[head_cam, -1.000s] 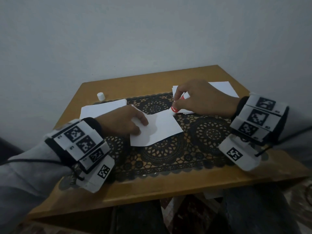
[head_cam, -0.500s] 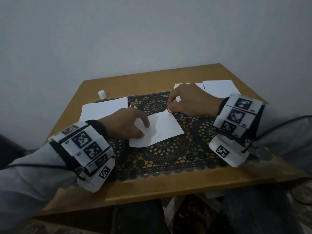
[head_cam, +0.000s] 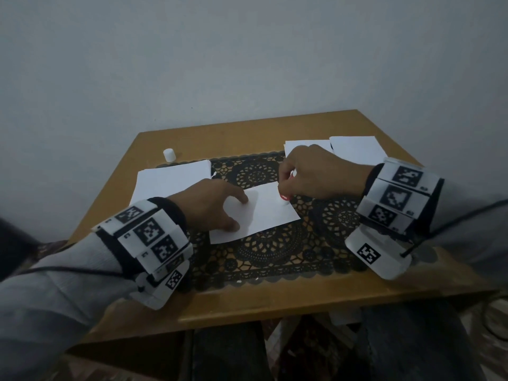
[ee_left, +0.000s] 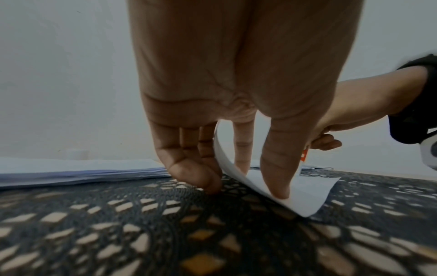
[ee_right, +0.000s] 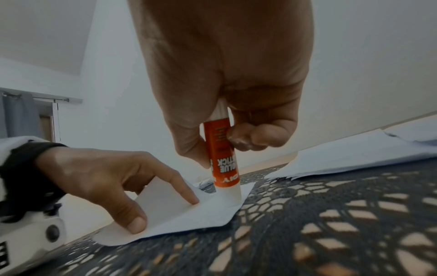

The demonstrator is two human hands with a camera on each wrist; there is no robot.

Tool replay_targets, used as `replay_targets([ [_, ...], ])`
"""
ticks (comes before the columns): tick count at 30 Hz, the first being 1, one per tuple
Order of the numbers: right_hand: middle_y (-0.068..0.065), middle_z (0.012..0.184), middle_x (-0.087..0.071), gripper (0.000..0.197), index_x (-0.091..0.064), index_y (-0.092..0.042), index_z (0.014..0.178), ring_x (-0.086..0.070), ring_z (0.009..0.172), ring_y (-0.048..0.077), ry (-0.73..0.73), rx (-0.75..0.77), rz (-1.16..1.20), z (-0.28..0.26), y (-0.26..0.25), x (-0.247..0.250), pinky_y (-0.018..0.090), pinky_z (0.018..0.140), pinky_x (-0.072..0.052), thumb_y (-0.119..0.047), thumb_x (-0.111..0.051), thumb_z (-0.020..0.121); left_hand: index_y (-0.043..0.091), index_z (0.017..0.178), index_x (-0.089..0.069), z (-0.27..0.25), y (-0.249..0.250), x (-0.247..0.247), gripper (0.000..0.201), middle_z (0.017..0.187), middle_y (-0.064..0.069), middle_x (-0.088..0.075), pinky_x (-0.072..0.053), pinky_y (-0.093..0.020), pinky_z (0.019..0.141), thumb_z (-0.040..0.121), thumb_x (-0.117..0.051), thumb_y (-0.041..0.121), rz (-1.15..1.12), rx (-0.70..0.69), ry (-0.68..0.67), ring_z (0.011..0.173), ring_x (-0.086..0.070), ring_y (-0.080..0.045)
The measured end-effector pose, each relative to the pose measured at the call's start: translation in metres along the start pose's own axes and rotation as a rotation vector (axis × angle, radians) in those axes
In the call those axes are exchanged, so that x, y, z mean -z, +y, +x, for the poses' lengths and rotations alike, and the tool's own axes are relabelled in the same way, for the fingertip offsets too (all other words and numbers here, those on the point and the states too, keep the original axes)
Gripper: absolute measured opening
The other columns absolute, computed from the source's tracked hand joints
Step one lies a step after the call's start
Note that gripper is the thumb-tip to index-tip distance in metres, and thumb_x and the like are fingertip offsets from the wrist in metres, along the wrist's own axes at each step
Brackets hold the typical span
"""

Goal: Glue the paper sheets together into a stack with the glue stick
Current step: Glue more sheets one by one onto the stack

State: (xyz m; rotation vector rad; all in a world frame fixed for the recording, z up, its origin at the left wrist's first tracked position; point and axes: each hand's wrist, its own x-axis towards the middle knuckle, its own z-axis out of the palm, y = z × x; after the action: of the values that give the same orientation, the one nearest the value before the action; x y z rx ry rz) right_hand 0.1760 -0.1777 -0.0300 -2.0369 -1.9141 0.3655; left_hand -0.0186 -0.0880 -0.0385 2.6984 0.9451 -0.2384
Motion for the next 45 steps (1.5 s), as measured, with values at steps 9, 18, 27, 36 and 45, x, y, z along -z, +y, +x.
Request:
replay_targets([
  [9, -0.008, 0.075, -0.072, 0.015, -0.078, -0.016, 0.073, -0.063, 0.072, 0.011, -0.078, 0.034, 0.03, -0.031, -0.004, 0.001, 0.03, 0.065, -0.052, -0.026, -0.07, 0.082, 0.043, 0.132, -0.049, -0.003, 0.007, -0.001, 0.058, 0.127, -0.005, -0.036, -0.037, -0.035, 0.096, 0.078, -0.07, 0.048, 0.191, 0.028, 0.025, 0.12, -0.035, -0.026],
  [18, -0.008, 0.094, -0.071, 0.024, -0.07, -0.024, 0.112, -0.065, 0.08, 0.008, -0.275, 0.04, -0.071, -0.039, 0.021, 0.044, 0.029, 0.077, -0.049, -0.034, -0.06, 0.093, 0.023, 0.135, -0.05, -0.002, 0.02, -0.002, 0.049, 0.127, -0.007, -0.039, -0.041, -0.041, 0.098, 0.088, -0.062, 0.031, 0.374, -0.049, -0.045, 0.119, -0.033, -0.026],
  [27, 0.013, 0.093, -0.073, 0.025, -0.051, -0.006, 0.116, -0.07, 0.091, 0.029, 0.086, -0.122, 0.523, -0.005, 0.016, 0.039, 0.044, 0.084, -0.056, -0.026, -0.047, 0.101, 0.024, 0.133, -0.053, -0.004, 0.022, 0.002, 0.045, 0.118, -0.002, -0.053, -0.045, -0.028, 0.088, 0.089, -0.061, 0.025, 0.383, -0.162, -0.015, 0.108, -0.052, -0.02],
  [36, 0.001, 0.088, -0.066, 0.024, -0.062, -0.018, 0.091, -0.061, 0.077, 0.016, 0.356, -0.16, 0.221, 0.095, 0.032, 0.02, 0.027, 0.072, -0.047, -0.024, -0.08, 0.075, 0.019, 0.123, -0.06, 0.001, 0.022, 0.001, 0.036, 0.109, -0.007, -0.063, -0.053, -0.037, 0.085, 0.086, -0.061, 0.023, 0.482, -0.238, 0.017, 0.099, -0.061, -0.025],
  [45, 0.0, 0.088, -0.062, 0.034, -0.059, -0.021, 0.09, -0.06, 0.082, 0.021, 0.269, -0.243, 0.064, 0.135, 0.047, 0.002, 0.029, 0.075, -0.045, -0.026, -0.085, 0.069, 0.024, 0.123, -0.061, 0.006, 0.014, 0.001, 0.038, 0.11, -0.004, -0.064, -0.052, -0.036, 0.086, 0.086, -0.064, 0.028, 0.443, -0.273, 0.035, 0.1, -0.06, -0.023],
])
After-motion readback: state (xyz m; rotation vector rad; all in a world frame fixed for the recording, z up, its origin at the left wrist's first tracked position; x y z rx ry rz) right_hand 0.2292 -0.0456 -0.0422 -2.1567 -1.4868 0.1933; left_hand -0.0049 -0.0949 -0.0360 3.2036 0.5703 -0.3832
